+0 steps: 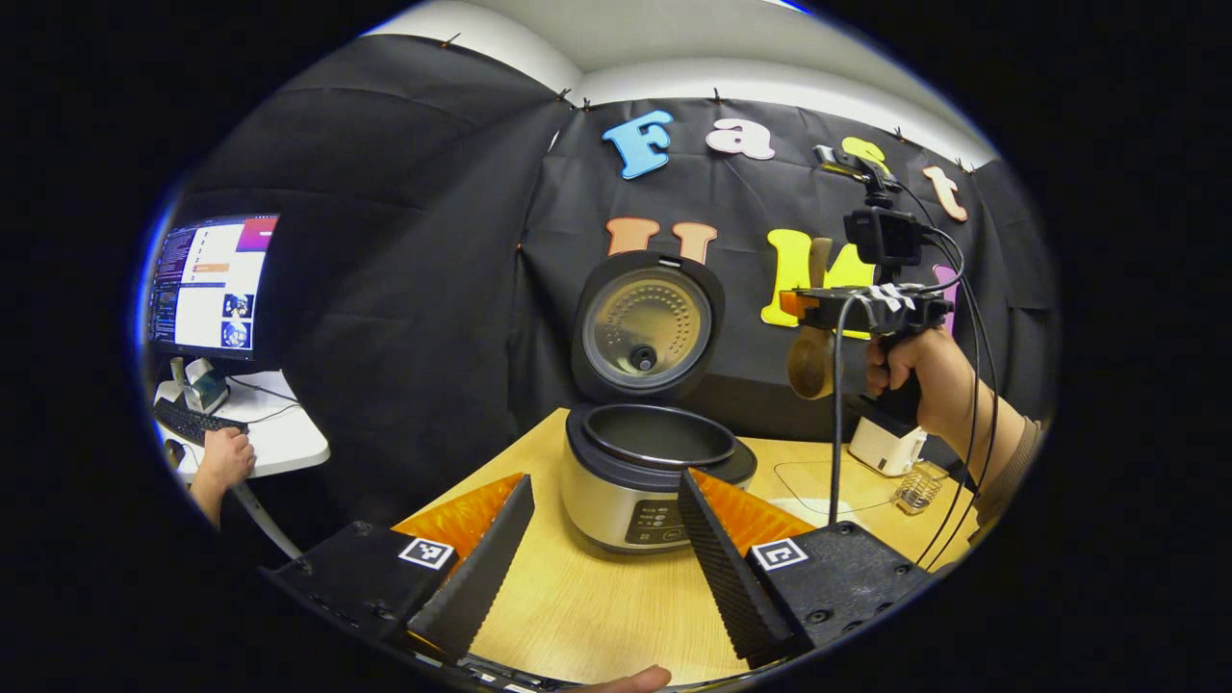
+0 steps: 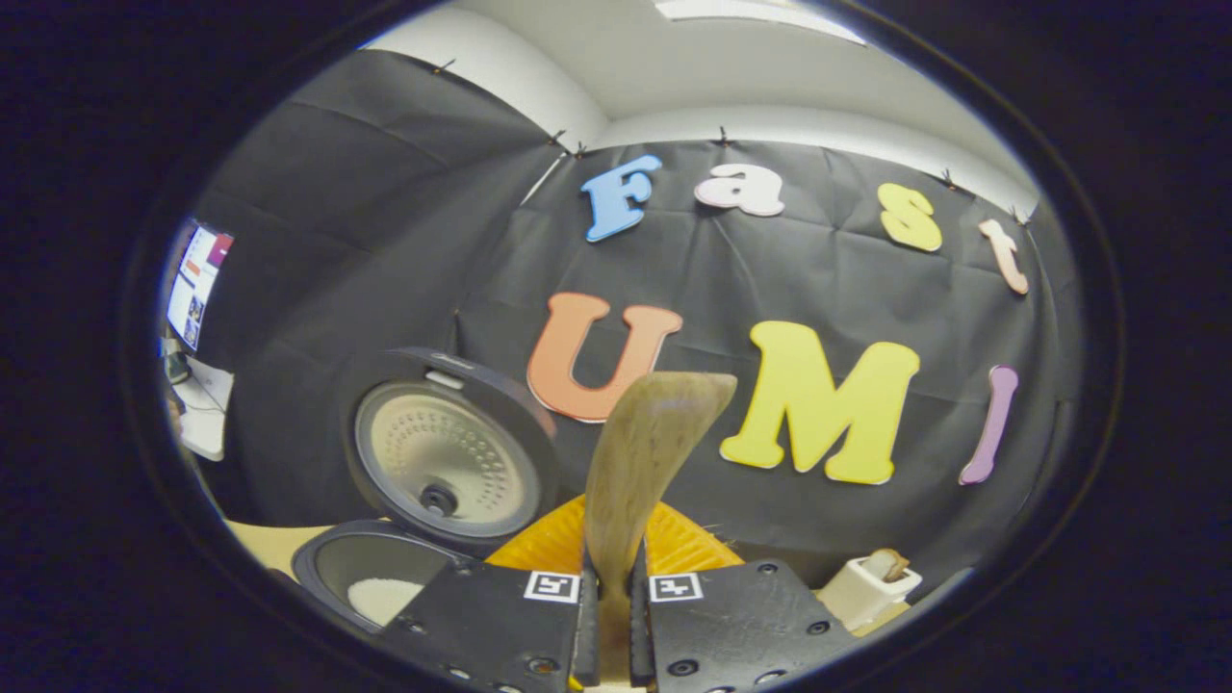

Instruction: Close the left gripper, press the button to open the rice cooker; take a wooden spoon from the chopstick holder with the right hand, scoop a spoonful of rice and pour it into the rice cooker, then put the wooden spoon back into the chopstick holder.

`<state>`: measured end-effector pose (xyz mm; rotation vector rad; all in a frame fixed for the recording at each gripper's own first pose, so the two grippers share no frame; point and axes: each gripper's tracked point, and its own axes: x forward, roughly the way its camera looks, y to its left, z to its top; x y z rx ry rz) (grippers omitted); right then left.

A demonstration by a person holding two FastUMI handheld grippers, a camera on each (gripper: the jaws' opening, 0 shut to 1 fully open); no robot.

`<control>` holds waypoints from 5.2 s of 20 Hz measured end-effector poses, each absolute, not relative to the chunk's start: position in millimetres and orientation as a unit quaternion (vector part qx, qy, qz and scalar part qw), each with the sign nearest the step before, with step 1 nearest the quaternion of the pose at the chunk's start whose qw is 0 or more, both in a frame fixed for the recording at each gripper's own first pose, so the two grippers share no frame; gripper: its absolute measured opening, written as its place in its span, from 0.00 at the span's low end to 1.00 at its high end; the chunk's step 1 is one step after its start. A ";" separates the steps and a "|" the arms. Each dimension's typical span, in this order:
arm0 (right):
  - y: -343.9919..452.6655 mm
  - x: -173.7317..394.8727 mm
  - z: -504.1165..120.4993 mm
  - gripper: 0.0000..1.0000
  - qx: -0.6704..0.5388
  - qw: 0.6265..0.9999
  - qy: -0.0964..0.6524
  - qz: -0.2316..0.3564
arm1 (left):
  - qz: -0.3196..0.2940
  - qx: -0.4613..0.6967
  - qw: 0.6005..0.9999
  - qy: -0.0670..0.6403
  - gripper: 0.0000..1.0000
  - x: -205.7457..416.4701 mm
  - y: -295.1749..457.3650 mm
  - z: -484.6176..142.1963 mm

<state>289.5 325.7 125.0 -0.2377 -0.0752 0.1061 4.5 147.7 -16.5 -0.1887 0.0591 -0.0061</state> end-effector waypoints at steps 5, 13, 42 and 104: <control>219.8 282.3 134.0 0.12 -0.103 0.994 -0.035 -0.009 | -0.010 -0.078 0.997 0.016 0.96 1.2 131.5 -4.9; 56.0 278.1 100.0 0.13 -0.064 0.994 0.005 -0.090 | -0.014 -0.032 0.999 0.022 0.96 8.8 105.2 -8.6; -132.9 247.4 -22.7 0.55 0.036 0.974 0.119 -0.192 | 0.011 0.005 1.000 0.018 0.96 13.9 67.1 -1.9; -32.2 54.5 -22.2 0.96 0.035 0.996 0.084 -0.007 | 0.049 -0.023 0.994 0.099 0.99 215.2 91.5 119.5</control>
